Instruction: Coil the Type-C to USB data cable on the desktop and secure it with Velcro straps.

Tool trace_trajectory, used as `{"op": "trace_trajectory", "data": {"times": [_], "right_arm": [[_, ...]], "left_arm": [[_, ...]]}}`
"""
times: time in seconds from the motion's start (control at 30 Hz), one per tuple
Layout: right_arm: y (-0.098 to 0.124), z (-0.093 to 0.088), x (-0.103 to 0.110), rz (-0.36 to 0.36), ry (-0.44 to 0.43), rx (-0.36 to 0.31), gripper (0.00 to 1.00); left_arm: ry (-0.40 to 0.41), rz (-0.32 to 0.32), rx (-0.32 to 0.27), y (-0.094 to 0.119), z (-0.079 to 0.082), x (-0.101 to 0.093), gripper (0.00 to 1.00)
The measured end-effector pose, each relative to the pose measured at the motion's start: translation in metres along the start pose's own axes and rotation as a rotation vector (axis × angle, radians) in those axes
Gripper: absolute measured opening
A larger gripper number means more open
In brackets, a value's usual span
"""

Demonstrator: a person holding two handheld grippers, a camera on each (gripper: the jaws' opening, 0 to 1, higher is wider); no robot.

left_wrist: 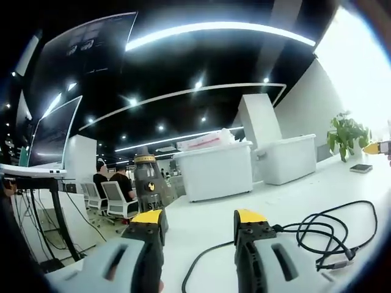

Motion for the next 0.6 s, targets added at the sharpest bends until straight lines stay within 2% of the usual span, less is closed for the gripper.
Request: {"op": "trace_trajectory", "data": {"times": [0.6], "right_arm": [[-0.0005,-0.0007,0.0005,0.002,0.000,0.002,0.50]], "left_arm": [[0.007,-0.006,0.010,0.0005,-0.0022,-0.0010,0.47]]}}
Point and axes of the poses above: the point that each gripper's makers call its tool centre point, and the gripper's own axes: y roughly backward along the fingers, x roughly to its left, z roughly out of its top, the point moved 4 cm from there along y, roughly backward along the fingers, and after that the axes turned 11 degrees about x, right-handed, at the moved point
